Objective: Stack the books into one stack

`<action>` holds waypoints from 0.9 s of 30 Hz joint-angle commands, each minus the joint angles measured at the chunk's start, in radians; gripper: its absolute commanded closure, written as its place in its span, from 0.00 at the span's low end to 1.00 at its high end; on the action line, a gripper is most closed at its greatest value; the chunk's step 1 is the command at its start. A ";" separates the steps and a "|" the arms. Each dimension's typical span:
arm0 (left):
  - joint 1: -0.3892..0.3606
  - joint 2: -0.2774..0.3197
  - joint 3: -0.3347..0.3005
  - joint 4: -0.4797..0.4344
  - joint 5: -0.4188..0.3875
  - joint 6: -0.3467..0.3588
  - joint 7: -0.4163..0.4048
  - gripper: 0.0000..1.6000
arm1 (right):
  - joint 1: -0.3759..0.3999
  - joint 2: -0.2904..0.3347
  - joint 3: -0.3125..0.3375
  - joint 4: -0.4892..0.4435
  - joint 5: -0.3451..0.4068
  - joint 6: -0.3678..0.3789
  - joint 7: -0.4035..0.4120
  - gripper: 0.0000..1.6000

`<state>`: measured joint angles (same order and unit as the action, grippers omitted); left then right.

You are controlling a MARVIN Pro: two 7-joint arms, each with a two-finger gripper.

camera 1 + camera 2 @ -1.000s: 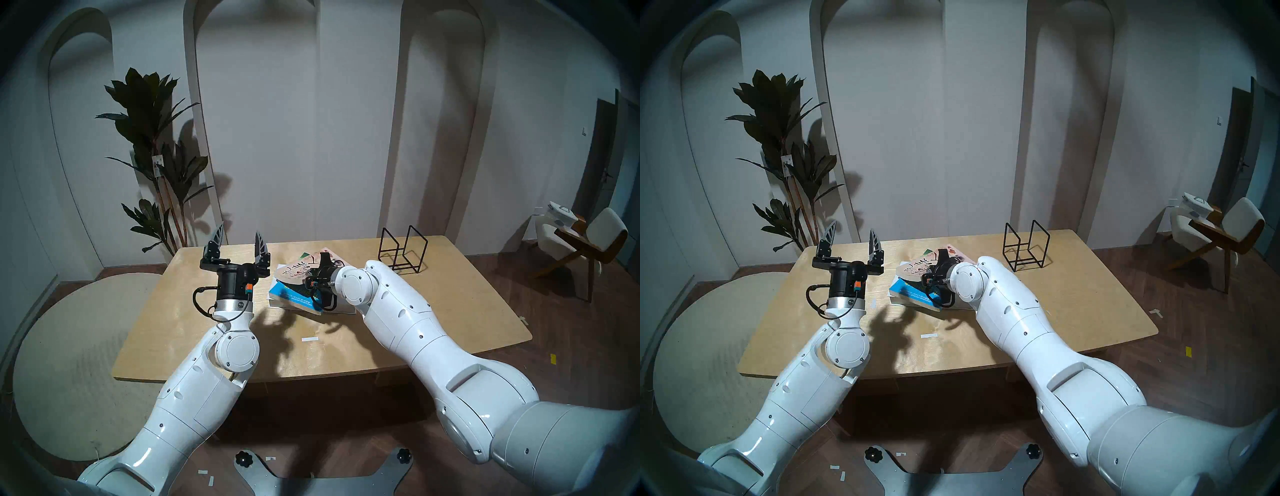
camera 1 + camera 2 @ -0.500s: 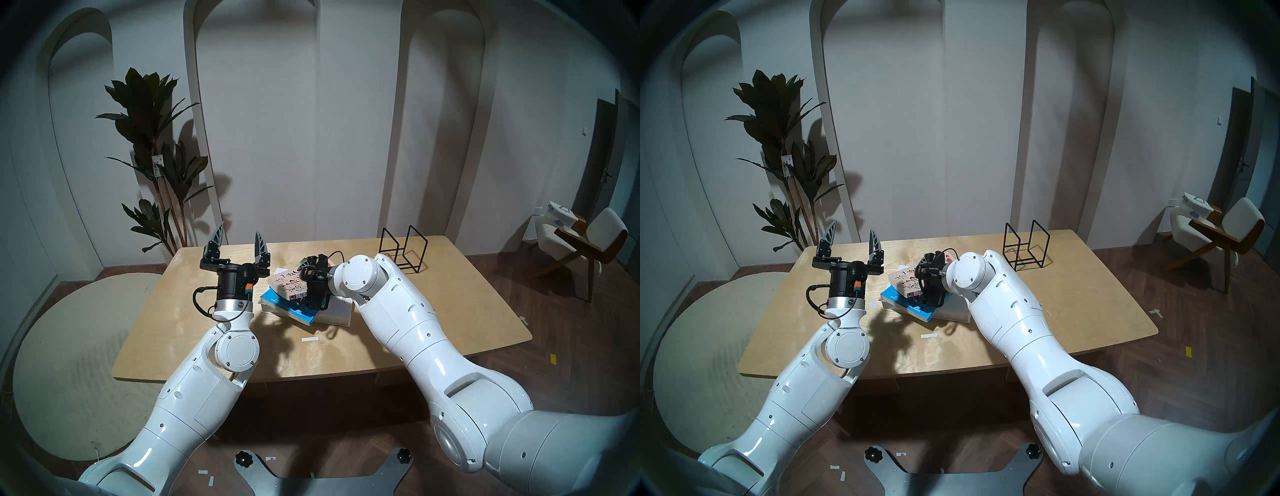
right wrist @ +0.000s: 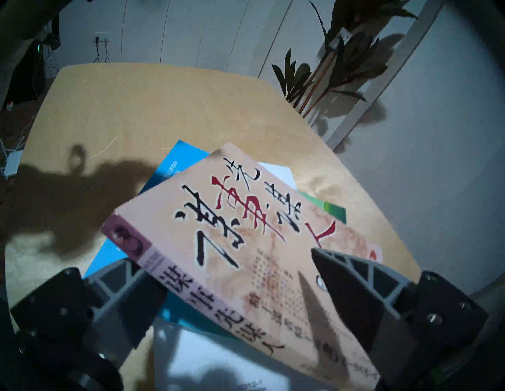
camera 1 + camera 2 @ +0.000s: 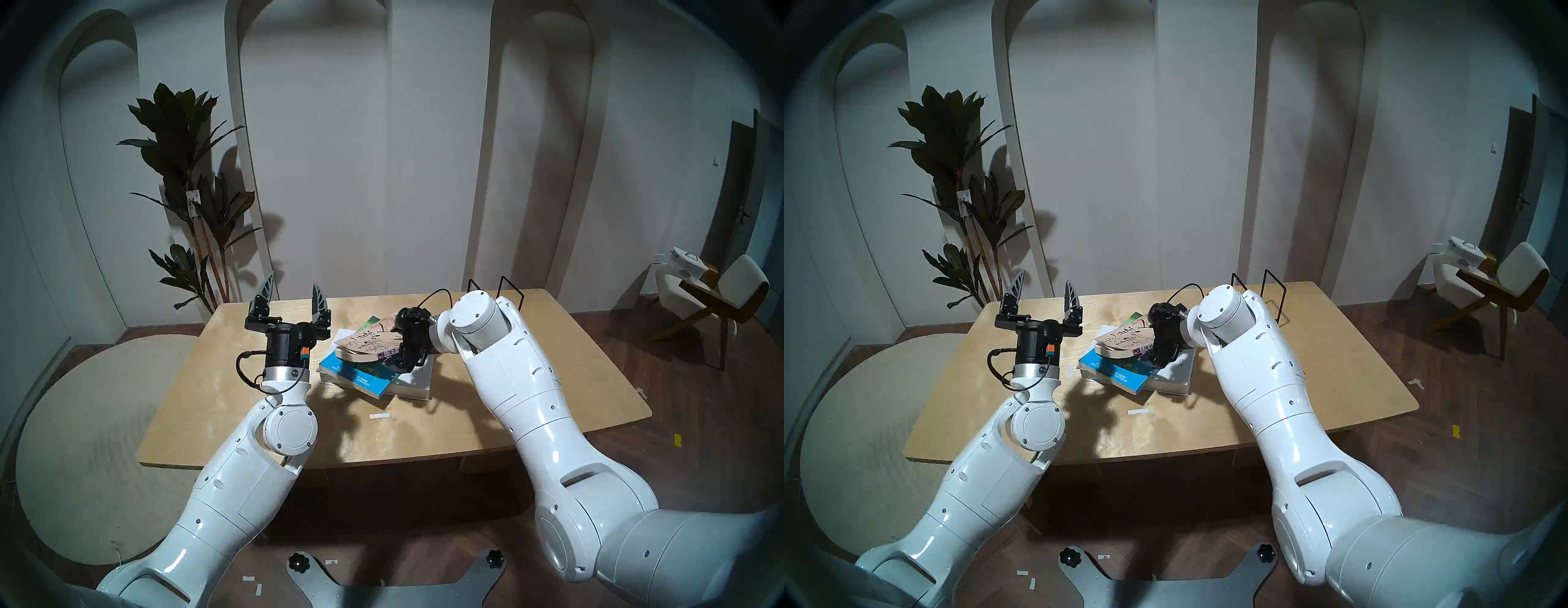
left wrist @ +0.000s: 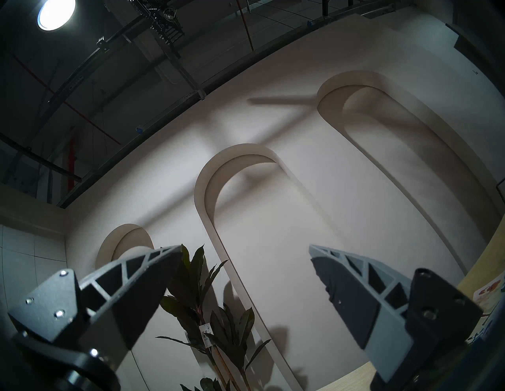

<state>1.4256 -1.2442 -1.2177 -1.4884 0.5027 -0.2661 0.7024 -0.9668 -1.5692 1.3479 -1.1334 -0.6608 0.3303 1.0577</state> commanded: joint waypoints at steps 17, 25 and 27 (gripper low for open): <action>-0.015 -0.003 -0.008 -0.018 0.004 -0.004 -0.004 0.00 | 0.142 -0.127 0.005 0.236 0.013 0.002 -0.113 0.00; -0.015 -0.006 -0.009 -0.016 0.006 -0.006 -0.004 0.00 | 0.041 -0.195 0.049 0.134 0.141 0.035 0.039 0.00; -0.011 -0.001 -0.015 -0.019 0.004 -0.007 -0.001 0.00 | 0.025 -0.206 0.050 0.103 0.156 0.038 0.051 0.00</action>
<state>1.4262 -1.2499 -1.2246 -1.4883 0.5075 -0.2690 0.6975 -0.8857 -1.6943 1.3864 -0.9328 -0.5770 0.3612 1.0419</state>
